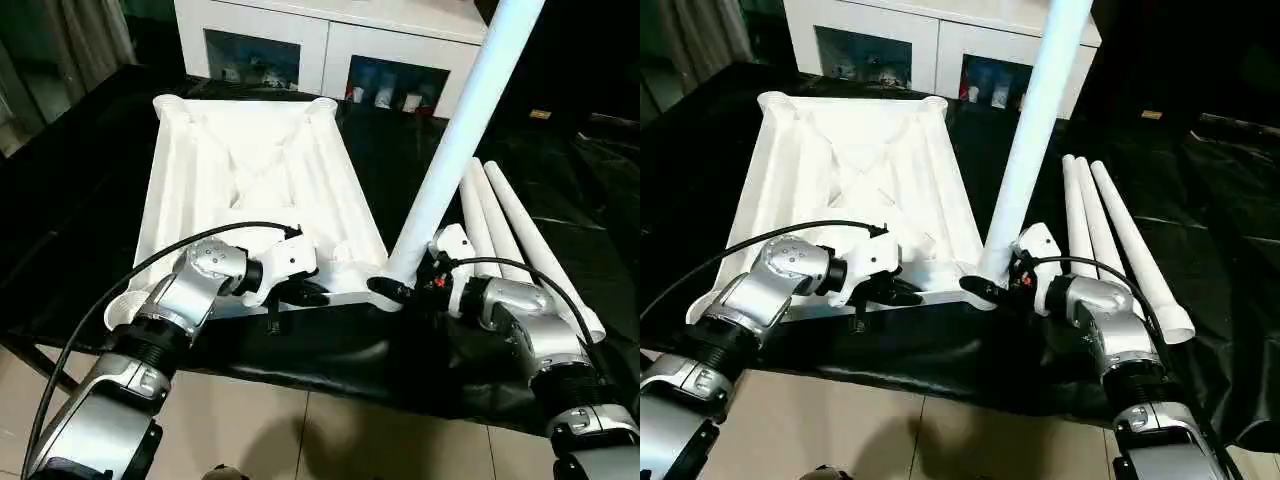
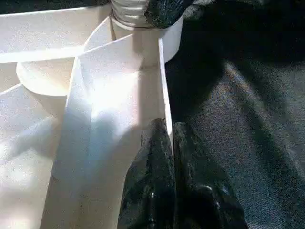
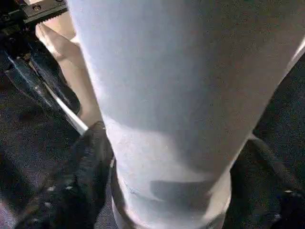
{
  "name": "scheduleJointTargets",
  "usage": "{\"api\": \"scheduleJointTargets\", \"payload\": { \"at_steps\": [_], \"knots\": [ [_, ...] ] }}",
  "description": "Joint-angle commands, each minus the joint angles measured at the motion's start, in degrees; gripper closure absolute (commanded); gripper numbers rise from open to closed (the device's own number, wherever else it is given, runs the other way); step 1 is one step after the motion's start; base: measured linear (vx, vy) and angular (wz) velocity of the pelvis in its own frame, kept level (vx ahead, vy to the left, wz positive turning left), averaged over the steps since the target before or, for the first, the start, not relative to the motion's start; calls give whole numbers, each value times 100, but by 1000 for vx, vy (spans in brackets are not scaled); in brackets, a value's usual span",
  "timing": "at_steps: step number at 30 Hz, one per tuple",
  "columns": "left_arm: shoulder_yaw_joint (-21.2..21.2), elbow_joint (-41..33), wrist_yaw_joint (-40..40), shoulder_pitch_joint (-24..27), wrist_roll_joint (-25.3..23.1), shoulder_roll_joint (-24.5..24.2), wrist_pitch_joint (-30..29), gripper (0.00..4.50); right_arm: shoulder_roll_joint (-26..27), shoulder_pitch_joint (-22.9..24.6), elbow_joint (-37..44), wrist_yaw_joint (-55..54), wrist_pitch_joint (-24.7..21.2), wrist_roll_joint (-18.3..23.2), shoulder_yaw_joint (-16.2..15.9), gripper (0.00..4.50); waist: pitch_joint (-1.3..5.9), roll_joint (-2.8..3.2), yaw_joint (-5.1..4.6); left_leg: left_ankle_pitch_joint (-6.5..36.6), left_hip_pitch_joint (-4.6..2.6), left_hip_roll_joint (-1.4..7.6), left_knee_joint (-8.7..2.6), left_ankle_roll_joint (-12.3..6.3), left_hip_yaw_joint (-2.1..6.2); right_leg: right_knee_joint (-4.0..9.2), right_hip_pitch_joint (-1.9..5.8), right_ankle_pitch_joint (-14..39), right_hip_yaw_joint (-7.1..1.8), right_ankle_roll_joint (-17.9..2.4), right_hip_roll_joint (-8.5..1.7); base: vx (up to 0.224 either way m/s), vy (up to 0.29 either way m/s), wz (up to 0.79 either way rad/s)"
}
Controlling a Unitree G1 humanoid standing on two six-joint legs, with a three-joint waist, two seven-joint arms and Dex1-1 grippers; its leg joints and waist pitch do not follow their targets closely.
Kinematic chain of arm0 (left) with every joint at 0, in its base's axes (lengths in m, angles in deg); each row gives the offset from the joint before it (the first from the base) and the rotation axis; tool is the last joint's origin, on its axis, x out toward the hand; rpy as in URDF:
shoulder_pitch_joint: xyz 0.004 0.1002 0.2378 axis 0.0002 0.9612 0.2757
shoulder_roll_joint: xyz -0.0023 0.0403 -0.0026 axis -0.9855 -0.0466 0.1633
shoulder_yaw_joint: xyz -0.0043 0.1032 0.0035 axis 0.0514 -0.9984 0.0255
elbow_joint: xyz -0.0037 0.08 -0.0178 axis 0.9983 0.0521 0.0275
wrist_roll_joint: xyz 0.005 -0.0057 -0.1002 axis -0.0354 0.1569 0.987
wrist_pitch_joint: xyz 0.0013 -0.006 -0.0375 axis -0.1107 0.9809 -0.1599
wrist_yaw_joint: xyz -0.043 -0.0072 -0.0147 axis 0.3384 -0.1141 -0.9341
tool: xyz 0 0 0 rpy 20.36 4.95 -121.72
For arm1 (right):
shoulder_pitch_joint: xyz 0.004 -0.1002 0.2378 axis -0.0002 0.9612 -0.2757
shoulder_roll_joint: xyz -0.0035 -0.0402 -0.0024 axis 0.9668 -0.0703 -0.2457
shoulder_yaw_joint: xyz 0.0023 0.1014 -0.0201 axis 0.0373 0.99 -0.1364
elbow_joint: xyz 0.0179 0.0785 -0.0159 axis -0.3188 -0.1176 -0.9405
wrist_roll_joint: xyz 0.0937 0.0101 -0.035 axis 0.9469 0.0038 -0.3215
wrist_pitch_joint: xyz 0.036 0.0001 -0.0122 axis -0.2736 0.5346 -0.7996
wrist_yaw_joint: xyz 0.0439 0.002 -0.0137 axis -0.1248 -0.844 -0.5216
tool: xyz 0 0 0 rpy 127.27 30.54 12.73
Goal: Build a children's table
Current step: Rotate leg to tighten
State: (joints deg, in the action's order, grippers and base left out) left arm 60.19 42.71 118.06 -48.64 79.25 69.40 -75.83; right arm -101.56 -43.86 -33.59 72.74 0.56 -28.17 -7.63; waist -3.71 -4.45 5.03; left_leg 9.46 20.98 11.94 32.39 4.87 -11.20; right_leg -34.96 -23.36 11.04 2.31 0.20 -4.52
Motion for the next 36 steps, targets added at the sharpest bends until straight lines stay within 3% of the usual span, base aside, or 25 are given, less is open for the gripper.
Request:
{"api": "scheduleJointTargets", "payload": {
  "at_steps": [1,4,10,13,18,21,22,23,24,26,31,33,36],
  "knots": [
    [-159,36,260,170,150,132,46,450,-38,16,102,26,-44,-57,-33,135,371,-30,6,841,-64,146,-295,-498,25,334,280,436,-198,-1453,-323,0,0,0],
    [-172,43,268,161,153,129,42,450,-40,20,90,30,-34,-75,-40,168,378,-21,8,803,-64,143,-288,-509,25,319,288,327,-198,-1485,-320,0,0,0],
    [-177,34,290,172,165,138,10,450,-5,33,53,-86,-68,-3,47,178,378,-21,9,802,-68,139,-280,-527,21,311,292,259,-198,-1522,-315,0,0,0],
    [-129,155,91,132,138,233,-103,450,210,-34,-197,-737,-121,93,361,180,376,-24,2,781,-61,136,-280,-522,21,308,293,259,-199,-1525,-317,0,0,0],
    [132,795,-1108,-194,-27,668,-338,450,688,-249,-865,-2538,-112,70,840,181,341,-4,-69,1307,-109,132,-333,-110,38,417,230,1270,-206,-1327,-330,0,0,0],
    [308,1257,-2077,-486,-142,991,-529,450,1071,-436,-1191,-3516,-158,175,1096,181,339,-10,-56,1436,-113,113,-332,-64,41,463,225,1526,-207,-1171,-325,0,0,0],
    [388,1421,-2447,-620,-147,1160,-641,450,1190,-516,-1300,-3862,-123,100,1101,181,340,13,-60,1454,-114,108,-335,-43,39,473,204,1595,-212,-1118,-331,0,0,0],
    [535,1694,-3087,-865,-116,1518,-767,450,1421,-707,-1559,-4540,-119,-10,1116,181,356,4,-66,1416,-113,106,-334,-12,44,460,211,1580,-205,-1082,-322,0,0,0],
    [535,1694,-3087,-865,-116,1518,-767,450,1421,-707,-1559,-4540,-119,-10,1116,181,362,6,-66,1412,-125,100,-329,0,36,456,201,1520,-206,-1081,-304,0,0,0],
    [559,1851,-3331,-1015,-118,1796,-670,450,1589,-869,-1760,-4918,-77,-33,1146,181,367,-25,-44,1381,-125,97,-320,-50,27,455,197,1399,-206,-1084,-310,0,0,0],
    [413,2096,-3451,-1157,-256,2013,-426,450,1681,-1028,-1915,-5000,81,-125,1141,181,414,-34,5,801,-57,76,-269,-441,3,348,270,285,-186,-1194,-299,0,0,0],
    [393,2197,-3505,-1191,-274,2034,-334,450,1658,-1018,-1875,-4919,93,-120,1162,125,406,-27,13,803,-53,81,-270,-537,6,351,285,279,-178,-1225,-310,0,0,0],
    [392,2301,-3389,-1196,-252,2023,-219,450,1574,-994,-1837,-4814,171,-136,1156,102,392,-15,-4,1119,-51,87,-296,-474,22,411,280,784,-169,-1150,-329,0,0,0]
  ]
}}
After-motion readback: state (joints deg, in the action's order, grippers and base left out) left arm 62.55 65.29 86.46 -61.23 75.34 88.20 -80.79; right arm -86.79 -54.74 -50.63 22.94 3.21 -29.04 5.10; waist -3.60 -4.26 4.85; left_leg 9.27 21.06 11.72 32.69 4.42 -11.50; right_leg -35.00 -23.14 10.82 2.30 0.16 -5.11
